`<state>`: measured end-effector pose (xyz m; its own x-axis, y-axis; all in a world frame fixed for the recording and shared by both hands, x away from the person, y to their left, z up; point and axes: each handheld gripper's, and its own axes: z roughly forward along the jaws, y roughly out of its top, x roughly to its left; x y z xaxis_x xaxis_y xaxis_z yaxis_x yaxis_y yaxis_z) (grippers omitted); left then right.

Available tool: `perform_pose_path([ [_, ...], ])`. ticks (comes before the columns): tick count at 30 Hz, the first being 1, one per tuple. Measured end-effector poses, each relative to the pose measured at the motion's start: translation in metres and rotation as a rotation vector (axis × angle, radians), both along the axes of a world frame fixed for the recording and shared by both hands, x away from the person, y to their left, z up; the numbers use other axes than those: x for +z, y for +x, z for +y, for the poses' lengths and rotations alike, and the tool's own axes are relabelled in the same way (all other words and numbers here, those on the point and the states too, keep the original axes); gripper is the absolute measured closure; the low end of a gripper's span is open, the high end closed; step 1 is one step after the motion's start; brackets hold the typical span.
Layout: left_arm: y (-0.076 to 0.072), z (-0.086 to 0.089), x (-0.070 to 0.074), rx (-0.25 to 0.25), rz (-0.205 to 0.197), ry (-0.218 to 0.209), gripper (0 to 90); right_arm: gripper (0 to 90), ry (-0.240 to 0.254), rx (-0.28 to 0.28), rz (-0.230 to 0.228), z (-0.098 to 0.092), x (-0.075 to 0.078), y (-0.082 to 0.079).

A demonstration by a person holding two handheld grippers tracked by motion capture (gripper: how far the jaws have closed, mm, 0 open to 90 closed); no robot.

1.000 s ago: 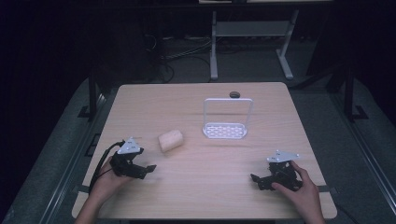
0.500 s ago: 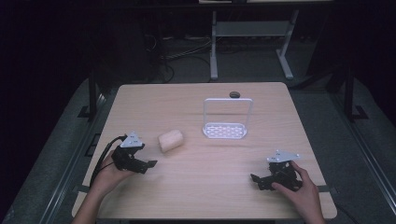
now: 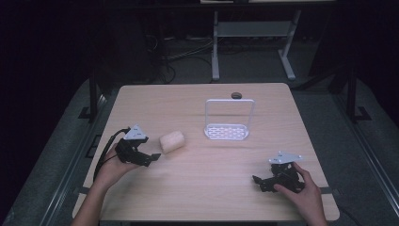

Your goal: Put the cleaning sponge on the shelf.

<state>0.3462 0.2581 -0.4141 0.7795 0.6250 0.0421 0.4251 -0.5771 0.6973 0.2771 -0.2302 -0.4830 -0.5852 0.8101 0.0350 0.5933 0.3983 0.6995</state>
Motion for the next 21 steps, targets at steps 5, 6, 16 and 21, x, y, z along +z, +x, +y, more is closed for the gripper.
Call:
perform_pose_path([
  [5,0.005,-0.006,0.003,-0.012,-0.005,0.002,13.6,0.0,0.0,0.0,0.0,0.0,0.0,0.0],
  [6,0.006,-0.007,0.004,-0.013,-0.005,0.0,13.6,0.0,0.0,0.0,0.0,0.0,0.0,0.0],
  [16,0.018,-0.017,0.003,-0.029,0.003,0.01,13.7,0.0,0.0,0.0,0.0,0.0,0.0,0.0],
  [21,0.024,-0.02,0.005,-0.032,-0.003,0.017,13.7,0.0,0.0,0.0,0.0,0.0,0.0,0.0],
])
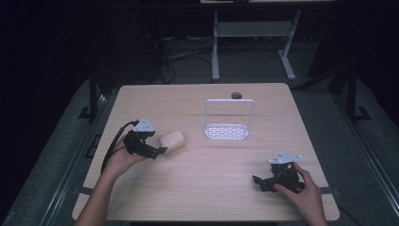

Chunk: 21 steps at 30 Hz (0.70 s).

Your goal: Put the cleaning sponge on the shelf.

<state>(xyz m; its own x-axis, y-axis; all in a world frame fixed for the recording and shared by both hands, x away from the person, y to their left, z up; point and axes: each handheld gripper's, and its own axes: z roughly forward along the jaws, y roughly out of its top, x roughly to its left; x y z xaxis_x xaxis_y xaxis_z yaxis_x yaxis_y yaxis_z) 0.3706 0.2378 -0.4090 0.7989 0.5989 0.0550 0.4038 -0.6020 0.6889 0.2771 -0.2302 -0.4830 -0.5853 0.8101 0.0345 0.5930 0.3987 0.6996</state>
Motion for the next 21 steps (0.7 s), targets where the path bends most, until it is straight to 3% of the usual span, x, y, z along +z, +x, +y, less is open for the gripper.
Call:
perform_pose_path([
  [7,0.009,-0.008,0.004,-0.013,-0.004,0.003,13.6,0.0,0.0,0.0,0.0,0.0,0.0,0.0],
  [21,0.03,-0.027,-0.002,-0.057,0.028,0.0,13.7,0.0,0.0,0.0,0.001,0.0,0.0,0.0],
])
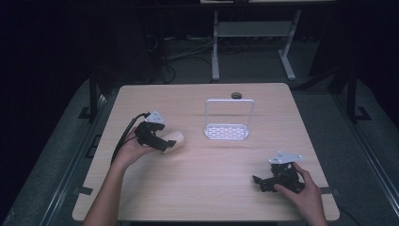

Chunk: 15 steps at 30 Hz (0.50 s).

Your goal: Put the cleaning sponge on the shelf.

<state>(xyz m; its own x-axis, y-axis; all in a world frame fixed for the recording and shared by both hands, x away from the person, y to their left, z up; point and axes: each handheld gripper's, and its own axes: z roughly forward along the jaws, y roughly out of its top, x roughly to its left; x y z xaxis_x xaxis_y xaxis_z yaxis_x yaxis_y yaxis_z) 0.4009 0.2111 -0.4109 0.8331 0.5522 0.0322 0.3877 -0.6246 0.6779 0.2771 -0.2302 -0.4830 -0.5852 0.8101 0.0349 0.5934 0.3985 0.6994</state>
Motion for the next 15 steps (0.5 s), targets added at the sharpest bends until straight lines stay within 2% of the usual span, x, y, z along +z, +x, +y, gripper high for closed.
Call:
perform_pose_path([
  [5,0.004,-0.004,-0.003,-0.014,0.011,0.01,13.7,0.0,-0.001,0.0,-0.001,0.0,0.0,0.0],
  [15,0.01,-0.013,-0.018,-0.031,0.045,0.047,13.6,0.0,-0.001,0.001,-0.001,0.0,0.0,0.0],
])
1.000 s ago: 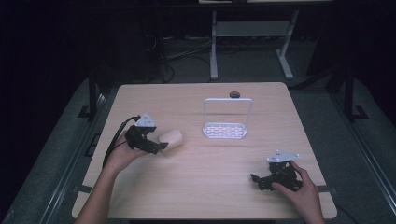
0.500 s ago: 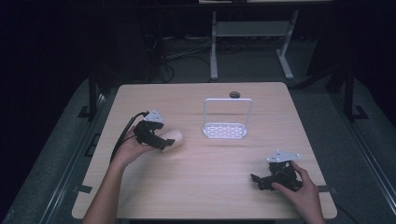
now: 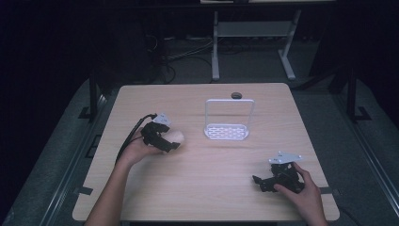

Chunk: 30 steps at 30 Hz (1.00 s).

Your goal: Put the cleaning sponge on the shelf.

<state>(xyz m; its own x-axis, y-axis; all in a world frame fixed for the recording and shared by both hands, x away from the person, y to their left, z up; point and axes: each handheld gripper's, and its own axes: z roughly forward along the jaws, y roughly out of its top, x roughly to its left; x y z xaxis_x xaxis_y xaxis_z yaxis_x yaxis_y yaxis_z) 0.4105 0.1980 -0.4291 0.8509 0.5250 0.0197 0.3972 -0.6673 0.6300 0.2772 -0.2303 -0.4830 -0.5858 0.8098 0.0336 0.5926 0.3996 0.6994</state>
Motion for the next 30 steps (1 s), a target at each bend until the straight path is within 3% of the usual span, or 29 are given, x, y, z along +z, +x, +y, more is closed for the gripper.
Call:
perform_pose_path([
  [7,0.002,-0.003,-0.005,-0.004,0.01,0.014,13.6,0.0,0.0,0.0,0.0,0.0,0.0,0.0],
  [17,0.004,-0.007,-0.016,-0.007,0.043,0.064,13.7,0.0,0.0,0.0,0.0,0.0,0.0,0.0],
  [27,0.004,-0.007,-0.022,0.005,0.057,0.072,15.0,0.0,0.0,0.0,0.0,0.0,0.0,0.0],
  [28,0.005,-0.006,-0.021,-0.003,0.061,0.068,20.6,0.0,0.0,0.0,0.0,0.0,0.0,0.0],
  [30,0.005,-0.006,-0.02,-0.004,0.058,0.07,20.8,0.0,0.0,0.0,0.0,0.0,0.0,0.0],
])
